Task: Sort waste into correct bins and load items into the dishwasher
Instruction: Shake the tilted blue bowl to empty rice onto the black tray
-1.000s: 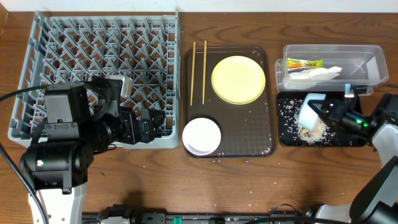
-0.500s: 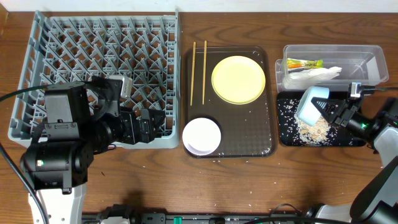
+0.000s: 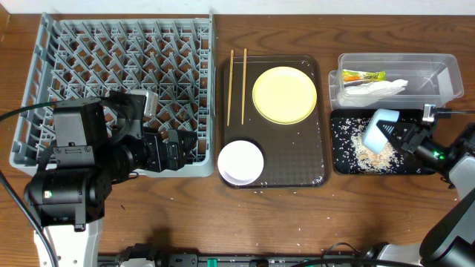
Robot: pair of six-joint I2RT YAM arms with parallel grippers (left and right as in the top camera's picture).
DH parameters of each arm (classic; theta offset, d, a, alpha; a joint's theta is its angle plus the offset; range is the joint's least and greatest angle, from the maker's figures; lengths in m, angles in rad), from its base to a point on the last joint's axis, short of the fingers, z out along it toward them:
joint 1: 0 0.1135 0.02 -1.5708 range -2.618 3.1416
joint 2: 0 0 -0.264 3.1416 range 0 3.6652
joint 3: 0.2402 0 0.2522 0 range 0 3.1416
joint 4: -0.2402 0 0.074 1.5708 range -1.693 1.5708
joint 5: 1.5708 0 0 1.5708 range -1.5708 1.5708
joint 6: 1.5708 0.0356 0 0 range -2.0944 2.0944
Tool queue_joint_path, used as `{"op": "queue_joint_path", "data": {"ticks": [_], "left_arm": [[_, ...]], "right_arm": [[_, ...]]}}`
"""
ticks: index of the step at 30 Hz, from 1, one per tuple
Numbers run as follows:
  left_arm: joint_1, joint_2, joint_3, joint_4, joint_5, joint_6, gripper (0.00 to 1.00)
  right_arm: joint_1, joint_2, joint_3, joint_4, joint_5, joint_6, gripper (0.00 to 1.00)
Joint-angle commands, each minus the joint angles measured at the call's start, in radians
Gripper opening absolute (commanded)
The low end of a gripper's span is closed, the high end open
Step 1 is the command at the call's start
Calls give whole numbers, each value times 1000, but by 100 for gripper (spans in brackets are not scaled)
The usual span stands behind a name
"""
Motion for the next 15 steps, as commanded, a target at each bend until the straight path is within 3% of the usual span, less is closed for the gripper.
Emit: {"op": "queue_joint_path", "data": {"ticks": [1, 5, 13, 15], "left_arm": [[-4, 1, 19, 0, -5, 6, 98], [-4, 1, 19, 0, -5, 6, 98], [-4, 1, 19, 0, -5, 6, 98], [-4, 1, 19, 0, -5, 6, 98]], "right_arm": [[-8, 5, -8, 4, -15, 36, 1], [-8, 5, -8, 30, -206, -44, 1], [-6, 4, -8, 30, -199, -80, 1], [-6, 4, -8, 23, -47, -32, 1]]}}
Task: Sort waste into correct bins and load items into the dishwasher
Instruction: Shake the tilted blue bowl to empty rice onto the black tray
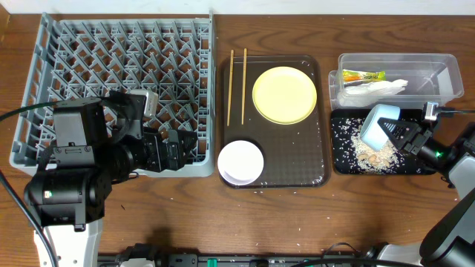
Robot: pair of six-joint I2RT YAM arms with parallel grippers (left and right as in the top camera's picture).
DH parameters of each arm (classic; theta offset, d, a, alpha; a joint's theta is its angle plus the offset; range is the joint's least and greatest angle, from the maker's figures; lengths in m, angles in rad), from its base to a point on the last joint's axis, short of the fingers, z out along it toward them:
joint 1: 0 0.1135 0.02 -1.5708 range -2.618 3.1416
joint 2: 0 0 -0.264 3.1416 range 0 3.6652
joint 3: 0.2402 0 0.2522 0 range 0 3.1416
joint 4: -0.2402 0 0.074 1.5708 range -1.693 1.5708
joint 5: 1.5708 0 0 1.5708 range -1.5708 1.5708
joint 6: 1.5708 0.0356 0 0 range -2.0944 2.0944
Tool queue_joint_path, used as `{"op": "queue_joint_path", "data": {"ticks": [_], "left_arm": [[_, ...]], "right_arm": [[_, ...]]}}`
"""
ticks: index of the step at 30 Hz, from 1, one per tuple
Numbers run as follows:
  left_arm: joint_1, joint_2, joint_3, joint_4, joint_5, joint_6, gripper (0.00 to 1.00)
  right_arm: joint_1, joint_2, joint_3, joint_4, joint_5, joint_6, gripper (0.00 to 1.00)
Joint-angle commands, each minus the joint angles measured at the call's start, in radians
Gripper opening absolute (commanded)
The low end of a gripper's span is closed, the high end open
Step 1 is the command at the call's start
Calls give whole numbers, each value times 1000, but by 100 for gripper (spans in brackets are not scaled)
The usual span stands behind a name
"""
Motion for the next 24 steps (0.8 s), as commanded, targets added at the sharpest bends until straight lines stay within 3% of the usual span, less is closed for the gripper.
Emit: {"op": "queue_joint_path", "data": {"ticks": [1, 3, 4, 9, 13, 17, 24], "left_arm": [[-4, 1, 19, 0, -5, 6, 98], [-4, 1, 19, 0, -5, 6, 98], [-4, 1, 19, 0, -5, 6, 98], [-4, 1, 19, 0, -5, 6, 98], [-4, 1, 19, 0, -5, 6, 98], [-4, 1, 19, 0, -5, 6, 98], [-4, 1, 19, 0, -5, 6, 98]], "right_arm": [[-6, 3, -6, -16, 243, 88, 1], [-6, 3, -6, -76, 552, 259, 1], [-6, 3, -6, -85, 561, 261, 1], [1, 3, -6, 18, 114, 56, 1], [1, 3, -6, 11, 186, 56, 1], [10, 3, -5, 32, -65, -68, 1], [43, 3, -5, 40, -54, -68, 1]]}}
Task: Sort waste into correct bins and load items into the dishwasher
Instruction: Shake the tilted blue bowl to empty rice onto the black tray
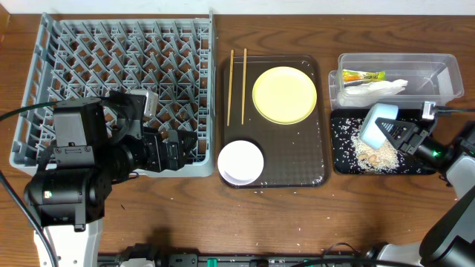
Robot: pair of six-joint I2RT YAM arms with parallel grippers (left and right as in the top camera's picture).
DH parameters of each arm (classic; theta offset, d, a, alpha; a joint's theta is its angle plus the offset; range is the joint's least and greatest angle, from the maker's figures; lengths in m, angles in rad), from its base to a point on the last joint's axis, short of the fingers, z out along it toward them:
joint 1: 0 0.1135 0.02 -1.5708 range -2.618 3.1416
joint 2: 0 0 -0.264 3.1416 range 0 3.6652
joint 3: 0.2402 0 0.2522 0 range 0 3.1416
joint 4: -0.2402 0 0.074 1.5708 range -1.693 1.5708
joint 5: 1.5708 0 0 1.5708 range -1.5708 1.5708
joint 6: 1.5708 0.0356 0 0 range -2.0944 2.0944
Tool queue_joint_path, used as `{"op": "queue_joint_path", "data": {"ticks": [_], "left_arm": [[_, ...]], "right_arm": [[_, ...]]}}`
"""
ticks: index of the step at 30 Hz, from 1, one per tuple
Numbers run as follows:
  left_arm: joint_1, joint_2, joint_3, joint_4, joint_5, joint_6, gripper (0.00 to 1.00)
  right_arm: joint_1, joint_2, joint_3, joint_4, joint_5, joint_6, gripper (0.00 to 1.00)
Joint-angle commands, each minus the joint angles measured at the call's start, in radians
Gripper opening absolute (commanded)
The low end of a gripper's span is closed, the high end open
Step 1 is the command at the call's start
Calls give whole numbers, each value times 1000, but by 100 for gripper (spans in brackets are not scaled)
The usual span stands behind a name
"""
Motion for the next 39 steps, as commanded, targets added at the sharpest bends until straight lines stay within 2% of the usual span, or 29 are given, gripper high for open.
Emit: {"op": "queue_joint_path", "data": {"ticks": [1, 8, 13, 17, 23, 25, 27, 28, 29, 31, 32, 35, 36, 37, 38, 39], "left_arm": [[-4, 1, 19, 0, -5, 6, 98], [-4, 1, 19, 0, -5, 6, 98], [-4, 1, 19, 0, -5, 6, 98], [-4, 1, 19, 0, -5, 6, 98], [-4, 1, 19, 0, -5, 6, 98], [-4, 1, 19, 0, -5, 6, 98], [-4, 1, 19, 0, -5, 6, 98], [-4, 1, 19, 0, -5, 6, 98], [-4, 1, 19, 0, -5, 6, 98], [-4, 1, 19, 0, -5, 6, 98], [-4, 1, 19, 0, -5, 6, 98], [-4, 1, 19, 0, -5, 6, 98], [-4, 1, 19, 0, -5, 6, 98], [-4, 1, 19, 0, -5, 6, 98], [-4, 1, 19, 0, -5, 6, 98], [-4, 1, 19, 0, -5, 6, 98]], "right_arm": [[22, 2, 4, 2, -65, -44, 1], [59, 1, 4, 6, -69, -66, 1], [75, 1, 4, 10, 61, 57, 1], [78, 1, 4, 53, -27, 54, 1], [77, 1, 4, -23, 410, 311, 1], [77, 1, 4, -13, 362, 283, 1], [77, 1, 4, 52, 85, 86, 1], [77, 1, 4, 64, 5, 35, 1], [75, 1, 5, 74, 15, 78, 1], [75, 1, 5, 54, 238, 264, 1], [76, 1, 5, 40, 294, 299, 1], [87, 1, 5, 79, 31, 97, 1], [89, 1, 5, 83, 39, 113, 1], [89, 1, 5, 80, 152, 209, 1], [89, 1, 5, 71, 205, 247, 1], [89, 1, 5, 74, 175, 227, 1]]}}
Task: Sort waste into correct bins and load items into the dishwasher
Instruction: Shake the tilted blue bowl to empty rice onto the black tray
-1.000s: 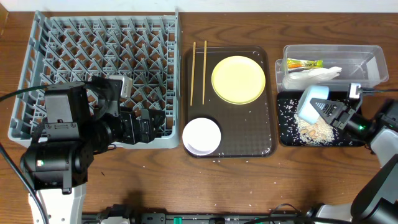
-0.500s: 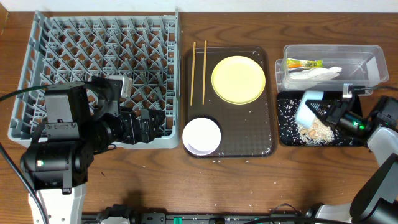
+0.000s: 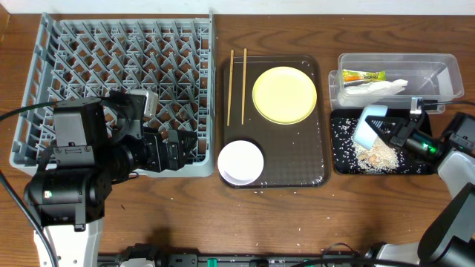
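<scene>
A light blue cup (image 3: 368, 126) hangs tilted on its side over the black waste tray (image 3: 341, 152), above a pile of rice scraps (image 3: 377, 154). My right gripper (image 3: 387, 132) is shut on the cup from the right. On the brown serving tray (image 3: 319, 174) lie a yellow plate (image 3: 284, 94), a white bowl (image 3: 240, 162) and a pair of chopsticks (image 3: 237, 85). The grey dishwasher rack (image 3: 119, 55) stands at the left. My left gripper (image 3: 185, 148) rests low over the rack's front right corner; its fingers are too dark to read.
A clear plastic bin (image 3: 445, 74) behind the black tray holds wrappers and crumpled tissue. Rice grains are scattered on the serving tray's front and on the table near it. The left arm's bulk covers the rack's front edge.
The blue cup has shifted a little to the left and is tipped further, showing a narrower face. The right wrist sits slightly higher and further back. The left arm has not moved.
The right gripper held the blue cup tilted over the rice in the black tray at the oldest moment. It then sat a bit further back, stayed there, and now is tipped more steeply to the left. Tray items and left arm stayed put.
</scene>
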Robot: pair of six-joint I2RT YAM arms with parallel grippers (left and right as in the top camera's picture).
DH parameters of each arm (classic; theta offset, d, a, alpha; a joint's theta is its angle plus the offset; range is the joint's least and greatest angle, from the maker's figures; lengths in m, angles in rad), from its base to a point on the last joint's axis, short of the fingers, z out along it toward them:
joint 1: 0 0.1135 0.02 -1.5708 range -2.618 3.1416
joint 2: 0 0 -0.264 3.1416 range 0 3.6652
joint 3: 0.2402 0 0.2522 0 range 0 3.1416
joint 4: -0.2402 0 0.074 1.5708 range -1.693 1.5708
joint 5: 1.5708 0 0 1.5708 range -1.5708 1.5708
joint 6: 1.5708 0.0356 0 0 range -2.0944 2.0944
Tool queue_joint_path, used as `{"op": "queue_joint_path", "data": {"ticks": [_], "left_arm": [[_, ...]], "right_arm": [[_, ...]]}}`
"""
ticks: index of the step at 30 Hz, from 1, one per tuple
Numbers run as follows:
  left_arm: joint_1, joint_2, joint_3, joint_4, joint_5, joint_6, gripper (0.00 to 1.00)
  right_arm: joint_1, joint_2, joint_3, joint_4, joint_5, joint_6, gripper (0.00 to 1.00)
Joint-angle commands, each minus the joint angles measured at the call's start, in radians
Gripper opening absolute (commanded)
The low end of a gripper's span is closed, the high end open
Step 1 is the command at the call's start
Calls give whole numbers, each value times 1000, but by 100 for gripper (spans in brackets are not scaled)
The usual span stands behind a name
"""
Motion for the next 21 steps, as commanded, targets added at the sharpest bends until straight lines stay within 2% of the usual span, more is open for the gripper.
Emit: {"op": "queue_joint_path", "data": {"ticks": [1, 2, 9, 12, 13, 15, 16, 18, 21], "left_arm": [[-4, 1, 19, 0, -5, 6, 98], [-4, 1, 19, 0, -5, 6, 98], [-4, 1, 19, 0, -5, 6, 98], [-4, 1, 19, 0, -5, 6, 98], [-4, 1, 19, 0, -5, 6, 98], [-4, 1, 19, 0, -5, 6, 98], [-4, 1, 19, 0, -5, 6, 98], [-4, 1, 19, 0, -5, 6, 98], [-4, 1, 19, 0, -5, 6, 98]], "right_arm": [[14, 0, 6, 25, -126, -50, 1], [21, 0, 6, 55, -255, -116, 1], [37, -2, 8, 87, -98, 24, 1], [43, -2, 8, 129, -252, -85, 1], [47, -2, 9, 132, -214, -62, 1], [47, -2, 8, 88, 16, 160, 1], [47, -2, 8, 53, 95, 213, 1], [50, -2, 8, 45, 69, 182, 1], [55, -2, 8, 122, -167, 18, 1]]}}
